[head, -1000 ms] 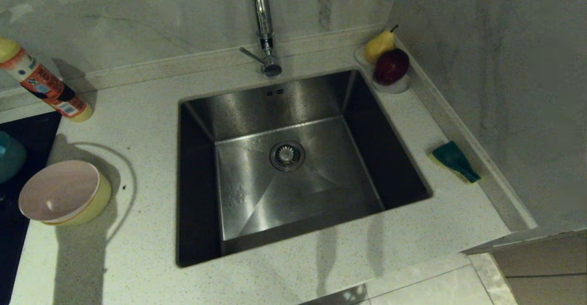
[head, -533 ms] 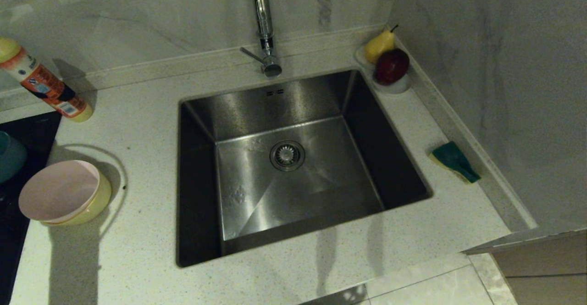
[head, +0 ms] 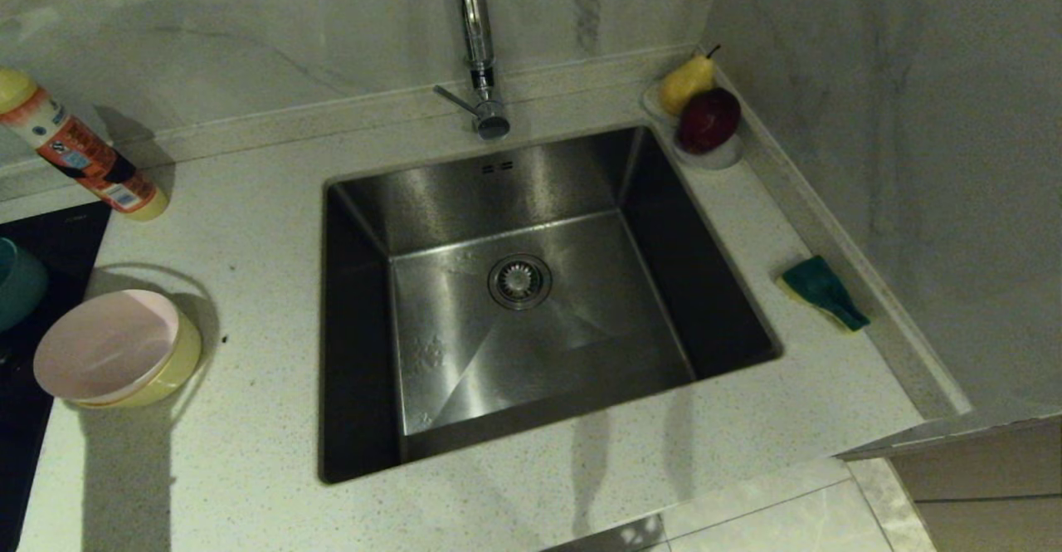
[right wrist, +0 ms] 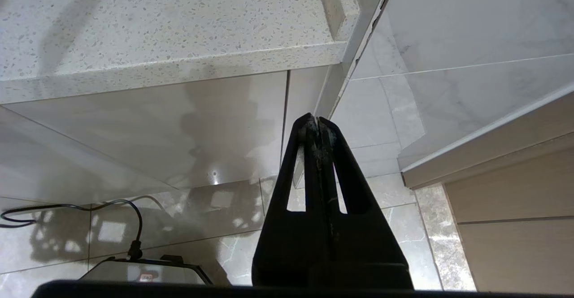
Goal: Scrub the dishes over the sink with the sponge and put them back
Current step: Place the bowl on the bowl
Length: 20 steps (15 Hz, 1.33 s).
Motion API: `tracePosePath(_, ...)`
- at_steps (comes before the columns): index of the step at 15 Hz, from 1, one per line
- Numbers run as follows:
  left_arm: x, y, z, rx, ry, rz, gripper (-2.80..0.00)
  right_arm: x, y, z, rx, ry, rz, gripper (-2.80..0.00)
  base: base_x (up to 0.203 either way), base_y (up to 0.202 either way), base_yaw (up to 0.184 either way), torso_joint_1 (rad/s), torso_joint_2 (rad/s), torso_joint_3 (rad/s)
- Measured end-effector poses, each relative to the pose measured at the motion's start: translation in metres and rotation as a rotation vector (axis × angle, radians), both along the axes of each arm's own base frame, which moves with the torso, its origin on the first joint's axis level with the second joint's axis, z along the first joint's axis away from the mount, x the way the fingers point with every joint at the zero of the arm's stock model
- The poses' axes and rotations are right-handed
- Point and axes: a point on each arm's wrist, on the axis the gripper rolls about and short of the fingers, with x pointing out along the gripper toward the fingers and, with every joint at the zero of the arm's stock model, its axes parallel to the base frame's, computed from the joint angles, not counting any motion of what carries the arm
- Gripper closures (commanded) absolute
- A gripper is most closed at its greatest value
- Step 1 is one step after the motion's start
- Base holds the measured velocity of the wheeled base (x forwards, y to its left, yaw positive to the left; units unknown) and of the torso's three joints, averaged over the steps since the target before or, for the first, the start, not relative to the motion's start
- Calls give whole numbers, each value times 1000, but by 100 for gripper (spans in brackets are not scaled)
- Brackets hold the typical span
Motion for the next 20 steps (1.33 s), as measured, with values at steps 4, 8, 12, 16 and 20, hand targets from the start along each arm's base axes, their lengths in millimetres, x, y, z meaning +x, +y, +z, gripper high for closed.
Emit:
tracePosePath(4,2,3,-7,-14,12,0,-280,0,0,0,0,0,0,0,0,0,0,0,0,0)
tracePosePath(8,5,6,-15,-38,31,0,-280,0,0,0,0,0,0,0,0,0,0,0,0,0)
tracePosePath(12,6,7,-22,-56,46,-1,-280,0,0,0,0,0,0,0,0,0,0,0,0,0)
tracePosePath(16,7,8,-23,-59,49,-2,-280,0,0,0,0,0,0,0,0,0,0,0,0,0)
tracePosePath(20,9,10,-28,-68,58,-2,0,0,0,0,0,1,0,0,0,0,0,0,0,0)
